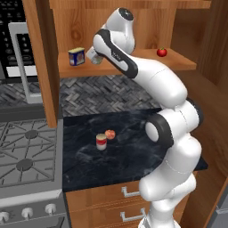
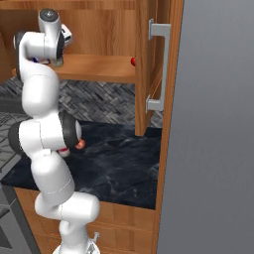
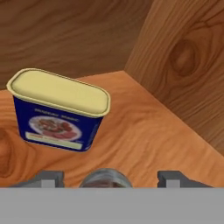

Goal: Pick the cans from the counter and place them in their designated side in the cabinet.

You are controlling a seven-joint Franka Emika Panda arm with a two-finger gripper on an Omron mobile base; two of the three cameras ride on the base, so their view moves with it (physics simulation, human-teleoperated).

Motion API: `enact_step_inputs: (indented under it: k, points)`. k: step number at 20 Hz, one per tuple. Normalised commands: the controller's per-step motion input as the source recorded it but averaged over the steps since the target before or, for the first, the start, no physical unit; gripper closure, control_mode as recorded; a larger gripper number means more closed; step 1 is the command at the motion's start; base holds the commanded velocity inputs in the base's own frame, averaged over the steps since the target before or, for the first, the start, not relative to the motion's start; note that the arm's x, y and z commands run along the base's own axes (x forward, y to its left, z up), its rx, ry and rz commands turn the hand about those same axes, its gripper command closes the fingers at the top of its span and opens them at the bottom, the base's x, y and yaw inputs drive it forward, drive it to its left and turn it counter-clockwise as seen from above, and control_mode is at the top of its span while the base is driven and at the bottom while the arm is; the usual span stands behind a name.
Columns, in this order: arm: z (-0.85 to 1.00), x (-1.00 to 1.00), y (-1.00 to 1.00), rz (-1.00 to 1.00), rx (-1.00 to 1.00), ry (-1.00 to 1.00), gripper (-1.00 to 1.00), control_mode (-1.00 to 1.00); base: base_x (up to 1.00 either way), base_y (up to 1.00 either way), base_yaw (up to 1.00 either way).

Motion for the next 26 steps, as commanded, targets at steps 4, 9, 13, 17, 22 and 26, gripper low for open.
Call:
enact_step_inputs:
  k: [4, 9, 13, 17, 22, 26]
  points:
    - [-0.28, 0.11, 0.00, 0.01, -0.02, -0.07, -1.00, -1.00, 0.00, 0.00, 0.00]
    - [-0.26, 0.28, 0.00, 0.01, -0.01, -0.07, -1.00, -1.00, 0.00, 0.00, 0.00]
    - [-0.20, 0.42, 0.00, 0.01, 0.00, -0.06, -1.00, -1.00, 0.00, 0.00, 0.00]
    - [-0.11, 0.34, -0.02, 0.03, 0.00, -0.07, -1.00, -1.00, 0.00, 0.00, 0.00]
    - [0.02, -0.11, -0.10, 0.06, 0.00, -0.12, -1.00, -1.00, 0.00, 0.00, 0.00]
    - [-0.01, -0.33, -0.09, 0.07, 0.00, -0.24, -1.00, -1.00, 0.00, 0.00, 0.00]
